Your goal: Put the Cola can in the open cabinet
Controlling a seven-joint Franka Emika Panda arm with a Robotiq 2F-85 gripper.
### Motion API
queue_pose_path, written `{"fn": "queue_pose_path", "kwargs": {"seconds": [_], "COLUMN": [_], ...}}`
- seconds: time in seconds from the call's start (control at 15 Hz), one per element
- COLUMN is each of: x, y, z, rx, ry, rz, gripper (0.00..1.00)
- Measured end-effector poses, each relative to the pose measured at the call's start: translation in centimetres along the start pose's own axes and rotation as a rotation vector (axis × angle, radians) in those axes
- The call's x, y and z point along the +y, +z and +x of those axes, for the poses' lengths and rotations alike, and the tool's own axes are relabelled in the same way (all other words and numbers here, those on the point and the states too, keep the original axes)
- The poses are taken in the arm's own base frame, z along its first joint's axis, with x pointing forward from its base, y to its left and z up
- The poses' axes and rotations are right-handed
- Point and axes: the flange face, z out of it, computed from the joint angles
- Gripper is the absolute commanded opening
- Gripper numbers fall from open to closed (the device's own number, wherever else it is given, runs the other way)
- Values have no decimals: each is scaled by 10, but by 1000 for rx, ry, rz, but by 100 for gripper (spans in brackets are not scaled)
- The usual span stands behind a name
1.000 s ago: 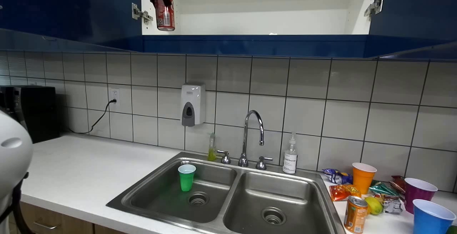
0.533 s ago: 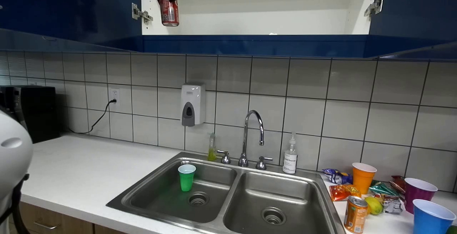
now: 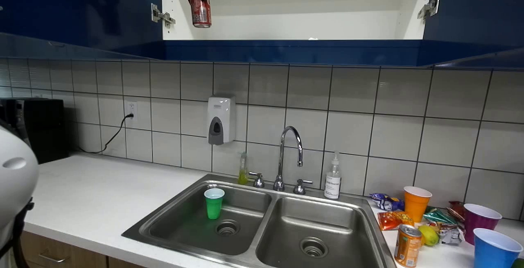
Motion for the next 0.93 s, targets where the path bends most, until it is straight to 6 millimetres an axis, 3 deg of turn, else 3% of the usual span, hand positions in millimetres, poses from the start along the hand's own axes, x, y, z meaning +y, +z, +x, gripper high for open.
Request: {"fn": "queue_pose_path", "kwargs": {"seconds": [0.93], "x": [-23], "y": [19], "z": [41], "rx": [17], "ry": [-10], "rz": [18], "gripper": [38]}}
